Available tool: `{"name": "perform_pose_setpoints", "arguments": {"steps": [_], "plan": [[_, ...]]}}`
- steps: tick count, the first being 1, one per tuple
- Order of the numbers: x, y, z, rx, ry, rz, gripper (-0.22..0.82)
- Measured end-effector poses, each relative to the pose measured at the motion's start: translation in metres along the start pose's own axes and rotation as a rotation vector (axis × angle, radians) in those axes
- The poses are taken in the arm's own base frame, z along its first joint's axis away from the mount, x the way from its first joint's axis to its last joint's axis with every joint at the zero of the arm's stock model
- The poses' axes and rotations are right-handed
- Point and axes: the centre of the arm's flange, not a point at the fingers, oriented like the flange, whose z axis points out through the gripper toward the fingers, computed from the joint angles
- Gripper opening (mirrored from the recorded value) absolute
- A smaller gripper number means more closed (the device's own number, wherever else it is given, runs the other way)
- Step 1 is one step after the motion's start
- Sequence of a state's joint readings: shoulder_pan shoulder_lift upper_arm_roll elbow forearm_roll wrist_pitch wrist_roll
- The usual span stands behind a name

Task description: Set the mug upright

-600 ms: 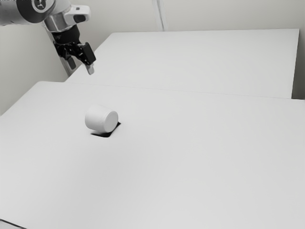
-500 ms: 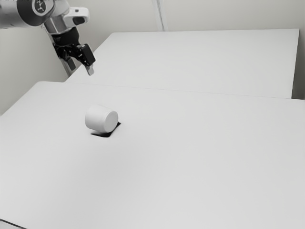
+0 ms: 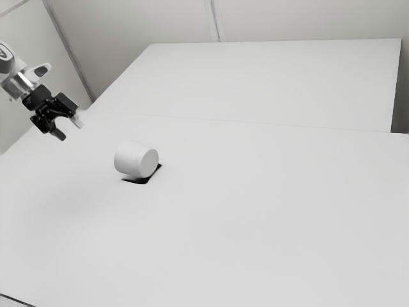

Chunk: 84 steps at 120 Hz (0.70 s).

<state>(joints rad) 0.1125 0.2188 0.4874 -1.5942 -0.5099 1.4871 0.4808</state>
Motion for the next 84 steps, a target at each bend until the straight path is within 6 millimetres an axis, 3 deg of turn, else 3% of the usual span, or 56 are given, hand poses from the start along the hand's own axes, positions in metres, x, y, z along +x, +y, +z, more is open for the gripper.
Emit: {"name": "perform_pose_setpoints", "arguments": {"steps": [15, 30, 46, 84], "plan": [[0.011, -0.048, 0.034, -0.132, -0.009, 0.000, 0.60], [0.030, -0.074, 0.074, -0.241, -0.002, 0.034, 0.60], [0.049, -0.079, 0.094, -0.312, 0.035, 0.102, 0.60], [0.060, -0.073, 0.098, -0.399, 0.115, 0.231, 0.60]]}}
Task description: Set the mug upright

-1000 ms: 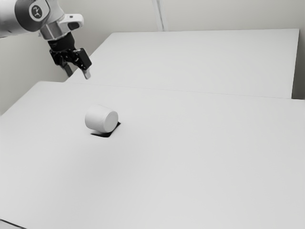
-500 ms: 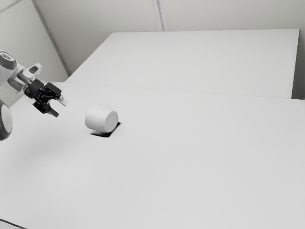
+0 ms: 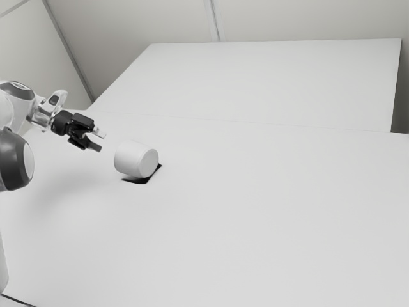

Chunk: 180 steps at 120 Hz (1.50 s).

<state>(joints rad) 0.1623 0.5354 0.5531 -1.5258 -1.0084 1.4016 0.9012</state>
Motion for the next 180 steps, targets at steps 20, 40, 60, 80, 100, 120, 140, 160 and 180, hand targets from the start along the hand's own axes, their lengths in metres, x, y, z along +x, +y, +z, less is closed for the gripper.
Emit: {"name": "perform_pose_setpoints", "arguments": {"steps": [20, 40, 60, 80, 100, 120, 140, 160, 180], "plan": [[0.005, 0.006, 0.003, -0.017, 0.003, 0.048, 0.60], [0.009, 0.009, 0.002, -0.020, 0.012, 0.073, 0.60], [0.021, -0.004, 0.008, -0.022, 0.037, 0.060, 0.60], [0.031, -0.034, 0.032, -0.061, 0.070, -0.007, 0.60], [0.038, -0.054, 0.044, -0.070, 0.079, -0.061, 0.60], [0.041, -0.061, 0.061, -0.100, 0.074, -0.100, 0.60], [0.041, -0.060, 0.070, -0.128, 0.063, -0.124, 0.60], [0.044, -0.054, 0.083, -0.151, 0.041, -0.131, 0.56], [0.045, -0.051, 0.085, -0.150, 0.033, -0.136, 0.13]]}}
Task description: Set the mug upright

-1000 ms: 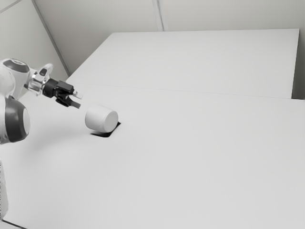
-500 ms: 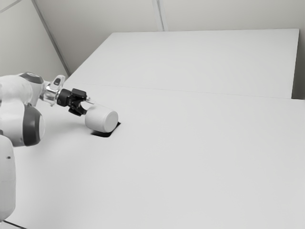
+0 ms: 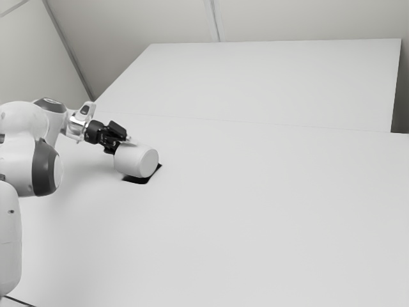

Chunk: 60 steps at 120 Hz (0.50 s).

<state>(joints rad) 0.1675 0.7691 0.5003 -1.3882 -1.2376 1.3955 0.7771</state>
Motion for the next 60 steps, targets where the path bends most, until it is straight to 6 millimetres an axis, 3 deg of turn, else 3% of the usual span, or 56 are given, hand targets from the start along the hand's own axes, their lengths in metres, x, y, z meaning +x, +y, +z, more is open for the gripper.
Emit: {"name": "perform_pose_setpoints", "arguments": {"steps": [23, 46, 52, 60], "plan": [[0.002, 0.012, -0.006, -0.023, -0.010, 0.011, -0.08], [0.005, 0.027, -0.005, -0.053, -0.032, 0.031, -0.14], [0.013, 0.044, -0.013, -0.035, -0.033, 0.069, -0.15], [0.021, 0.086, -0.026, 0.022, -0.050, 0.143, -0.16]]}}
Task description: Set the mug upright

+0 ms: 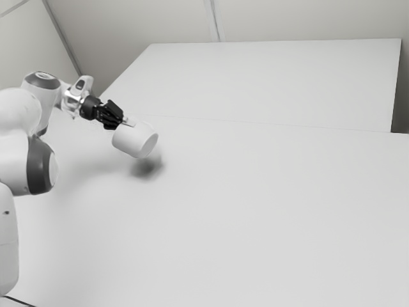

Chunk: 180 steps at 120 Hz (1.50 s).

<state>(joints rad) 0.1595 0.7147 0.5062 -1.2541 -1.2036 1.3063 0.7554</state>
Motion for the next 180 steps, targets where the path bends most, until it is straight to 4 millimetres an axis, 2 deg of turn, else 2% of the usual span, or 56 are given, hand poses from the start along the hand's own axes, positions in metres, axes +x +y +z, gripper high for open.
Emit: {"name": "perform_pose_setpoints", "arguments": {"steps": [8, 17, 25, 32, 47, 57, 67, 81, 107, 123, 138, 160, 180], "plan": [[0.004, 0.065, -0.015, 0.093, -0.044, 0.084, -0.17], [-0.009, 0.130, -0.027, 0.215, -0.100, 0.146, -0.17], [-0.033, 0.176, -0.011, 0.334, -0.181, 0.178, -0.17], [-0.057, 0.194, 0.013, 0.433, -0.248, 0.191, -0.18], [-0.111, 0.209, 0.071, 0.629, -0.356, 0.230, -0.17], [-0.145, 0.216, 0.119, 0.755, -0.412, 0.285, -0.17], [-0.161, 0.219, 0.153, 0.872, -0.428, 0.337, -0.17], [-0.172, 0.210, 0.180, 0.996, -0.387, 0.379, -0.17], [-0.182, 0.194, 0.195, 1.068, -0.234, 0.350, -0.16], [-0.194, 0.187, 0.207, 1.077, -0.191, 0.308, -0.16], [-0.197, 0.184, 0.214, 1.081, -0.157, 0.269, -0.15], [-0.197, 0.184, 0.218, 1.077, -0.118, 0.220, 0.24], [-0.197, 0.187, 0.216, 1.076, -0.088, 0.187, 0.44]]}}
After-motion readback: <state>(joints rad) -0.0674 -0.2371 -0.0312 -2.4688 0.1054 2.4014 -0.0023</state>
